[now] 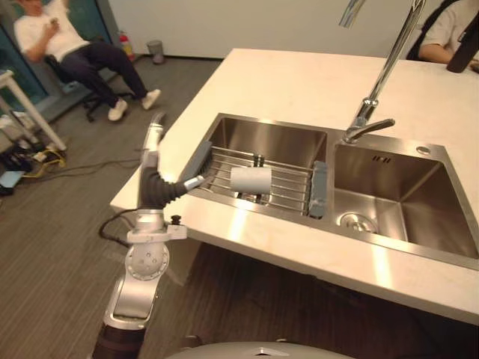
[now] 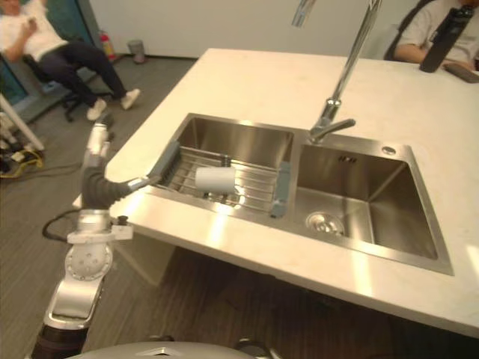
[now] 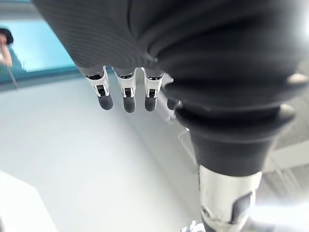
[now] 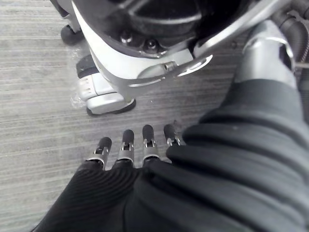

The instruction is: Walk over to the sink, pick up the cup, carry it to the dishwasher, place the cup inside the dishwasher, then close the dishwasher door

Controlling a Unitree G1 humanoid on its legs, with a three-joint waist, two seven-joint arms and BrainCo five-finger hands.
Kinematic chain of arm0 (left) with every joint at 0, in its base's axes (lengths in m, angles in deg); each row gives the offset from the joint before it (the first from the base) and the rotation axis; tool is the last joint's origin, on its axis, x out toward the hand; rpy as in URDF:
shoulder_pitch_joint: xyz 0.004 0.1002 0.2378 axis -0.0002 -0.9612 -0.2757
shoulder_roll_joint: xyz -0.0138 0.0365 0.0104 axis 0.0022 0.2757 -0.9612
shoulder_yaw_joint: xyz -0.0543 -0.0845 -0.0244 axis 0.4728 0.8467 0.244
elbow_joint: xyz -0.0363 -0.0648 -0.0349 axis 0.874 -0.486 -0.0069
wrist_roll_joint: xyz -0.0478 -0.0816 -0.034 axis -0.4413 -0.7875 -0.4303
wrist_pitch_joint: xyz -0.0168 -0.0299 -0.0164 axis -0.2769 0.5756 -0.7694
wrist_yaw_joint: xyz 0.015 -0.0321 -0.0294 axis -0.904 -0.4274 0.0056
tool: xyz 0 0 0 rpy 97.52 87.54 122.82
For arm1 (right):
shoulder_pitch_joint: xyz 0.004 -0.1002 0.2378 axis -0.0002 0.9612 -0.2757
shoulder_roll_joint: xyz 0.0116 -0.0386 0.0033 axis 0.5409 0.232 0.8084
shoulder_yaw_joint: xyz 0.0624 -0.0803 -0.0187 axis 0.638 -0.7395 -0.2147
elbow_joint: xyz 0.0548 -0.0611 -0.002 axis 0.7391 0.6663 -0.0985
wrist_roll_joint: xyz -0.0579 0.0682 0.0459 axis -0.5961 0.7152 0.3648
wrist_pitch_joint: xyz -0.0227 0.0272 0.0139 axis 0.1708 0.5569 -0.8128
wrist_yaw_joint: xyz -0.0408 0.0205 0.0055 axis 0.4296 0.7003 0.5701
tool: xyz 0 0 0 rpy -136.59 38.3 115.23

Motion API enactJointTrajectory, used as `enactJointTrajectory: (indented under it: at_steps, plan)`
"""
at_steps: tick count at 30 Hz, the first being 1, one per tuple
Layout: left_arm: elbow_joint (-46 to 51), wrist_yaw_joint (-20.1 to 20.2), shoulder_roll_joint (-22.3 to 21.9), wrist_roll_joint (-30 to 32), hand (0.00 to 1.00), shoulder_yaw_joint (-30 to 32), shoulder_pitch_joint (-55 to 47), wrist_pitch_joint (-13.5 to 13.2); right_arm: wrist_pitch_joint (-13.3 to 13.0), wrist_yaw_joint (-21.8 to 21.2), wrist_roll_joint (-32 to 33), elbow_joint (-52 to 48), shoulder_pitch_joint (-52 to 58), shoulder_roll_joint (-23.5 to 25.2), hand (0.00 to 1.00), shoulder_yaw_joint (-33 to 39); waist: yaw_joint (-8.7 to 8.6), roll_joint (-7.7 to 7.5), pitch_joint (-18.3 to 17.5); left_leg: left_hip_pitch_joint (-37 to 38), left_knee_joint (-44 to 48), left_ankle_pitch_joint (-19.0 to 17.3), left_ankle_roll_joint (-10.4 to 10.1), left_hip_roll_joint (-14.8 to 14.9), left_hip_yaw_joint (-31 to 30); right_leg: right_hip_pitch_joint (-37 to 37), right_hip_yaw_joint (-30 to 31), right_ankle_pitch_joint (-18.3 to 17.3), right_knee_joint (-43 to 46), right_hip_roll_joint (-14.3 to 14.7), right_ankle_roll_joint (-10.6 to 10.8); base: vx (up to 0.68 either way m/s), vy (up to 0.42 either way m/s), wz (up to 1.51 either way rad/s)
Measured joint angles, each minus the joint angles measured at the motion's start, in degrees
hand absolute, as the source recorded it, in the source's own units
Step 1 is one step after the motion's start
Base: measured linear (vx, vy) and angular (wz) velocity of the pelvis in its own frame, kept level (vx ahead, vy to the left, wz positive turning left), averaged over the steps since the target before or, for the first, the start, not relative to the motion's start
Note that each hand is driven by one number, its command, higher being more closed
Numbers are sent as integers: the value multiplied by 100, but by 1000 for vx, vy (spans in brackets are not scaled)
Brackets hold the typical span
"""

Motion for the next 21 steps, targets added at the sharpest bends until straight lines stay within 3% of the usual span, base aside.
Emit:
enactJointTrajectory:
  at_steps: [2,4,10,17,21]
  plan:
    - [-292,374,351,129,0,-321,185,131,-6,177,-7,-13,-27,37,0,5,-38,-30,7,212,-202,46,11,-67,128,111,106,49,-138,-45,25,90,64,-25]
    - [-692,841,591,293,0,-656,384,365,-104,367,-92,-21,-59,40,0,-5,-189,-20,13,377,-316,45,11,-118,181,223,155,80,-265,-78,76,58,30,-18]
    - [-1271,1664,1021,450,0,-814,799,901,-343,645,-342,-69,-174,5,0,-133,-408,21,30,559,-460,49,6,-94,392,210,432,252,-397,-6,160,-46,-1,-26]
    - [-1320,2106,1233,384,0,-807,937,1080,-456,837,-265,-259,-99,-22,0,-347,-474,-49,78,593,-726,191,19,-153,486,183,542,461,-726,-30,213,-96,6,-10]
    - [-1569,2103,1237,265,0,-802,1113,1279,-454,856,-53,-283,-89,-47,0,-507,-491,-75,81,659,-826,233,8,-172,486,192,557,471,-737,-31,226,-14,-1,-4]
